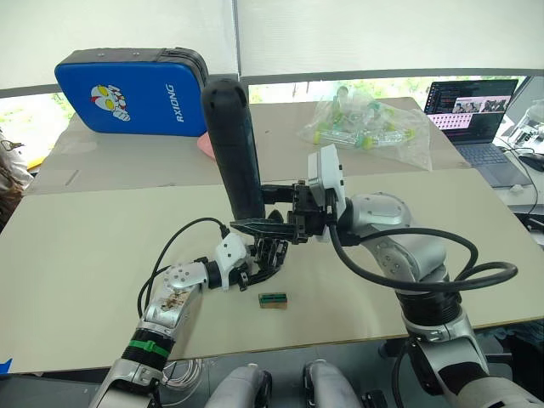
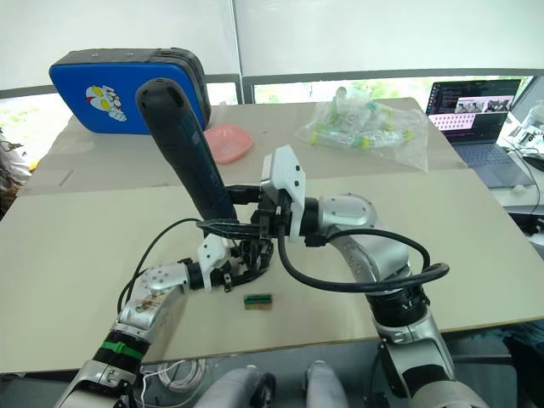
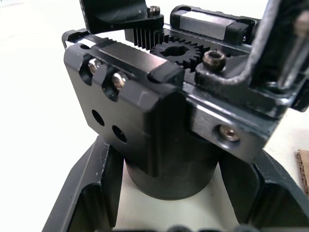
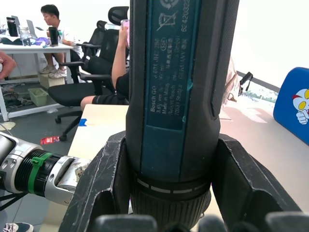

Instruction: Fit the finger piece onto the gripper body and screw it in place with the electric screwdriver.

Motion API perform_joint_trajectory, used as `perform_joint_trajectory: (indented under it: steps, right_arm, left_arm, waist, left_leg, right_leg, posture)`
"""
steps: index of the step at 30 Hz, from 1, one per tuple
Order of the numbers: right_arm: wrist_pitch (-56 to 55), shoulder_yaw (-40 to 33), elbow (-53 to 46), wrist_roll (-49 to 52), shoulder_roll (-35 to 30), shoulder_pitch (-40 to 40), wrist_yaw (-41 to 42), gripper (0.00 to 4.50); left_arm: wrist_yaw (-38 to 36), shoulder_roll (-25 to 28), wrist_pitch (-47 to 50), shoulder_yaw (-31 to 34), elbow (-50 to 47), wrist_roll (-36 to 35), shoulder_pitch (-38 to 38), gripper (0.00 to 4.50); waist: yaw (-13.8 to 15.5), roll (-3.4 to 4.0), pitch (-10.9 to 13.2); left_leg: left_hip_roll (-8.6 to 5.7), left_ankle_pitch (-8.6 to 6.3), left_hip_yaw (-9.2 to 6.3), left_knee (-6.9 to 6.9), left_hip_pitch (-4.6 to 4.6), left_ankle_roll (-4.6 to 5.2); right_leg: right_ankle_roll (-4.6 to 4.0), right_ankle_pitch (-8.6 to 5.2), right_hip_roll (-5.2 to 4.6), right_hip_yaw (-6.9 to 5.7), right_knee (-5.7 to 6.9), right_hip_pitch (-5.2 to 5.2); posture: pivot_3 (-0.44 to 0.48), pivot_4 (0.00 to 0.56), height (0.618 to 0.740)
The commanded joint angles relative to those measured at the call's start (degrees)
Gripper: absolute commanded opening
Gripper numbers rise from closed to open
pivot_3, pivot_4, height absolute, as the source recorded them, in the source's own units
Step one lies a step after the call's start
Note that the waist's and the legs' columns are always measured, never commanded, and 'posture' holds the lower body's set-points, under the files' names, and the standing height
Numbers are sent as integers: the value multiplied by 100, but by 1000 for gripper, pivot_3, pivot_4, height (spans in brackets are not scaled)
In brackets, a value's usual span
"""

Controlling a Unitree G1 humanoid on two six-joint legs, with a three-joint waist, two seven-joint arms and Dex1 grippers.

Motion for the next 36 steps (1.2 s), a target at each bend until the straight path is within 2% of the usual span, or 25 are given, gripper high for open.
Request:
perform_joint_trajectory:
  steps: [1,36]
  right_arm:
    - [-134,-92,-243,51,24,-41,-31,1941]
    - [-168,-158,-200,67,-24,-235,8,1941]
  left_arm:
    - [-86,96,172,-146,225,127,206,2314]
    - [-70,65,171,-154,236,123,217,2314]
  waist:
    - [0,0,0]
    - [-2,0,0]
  left_leg:
    - [0,0,0,0,0,0]
    - [0,0,0,-1,1,0]
  right_leg:
    - [0,0,0,0,0,0]
    - [0,0,0,0,0,0]
  posture:
    - [0,150,740]
    - [0,150,740]
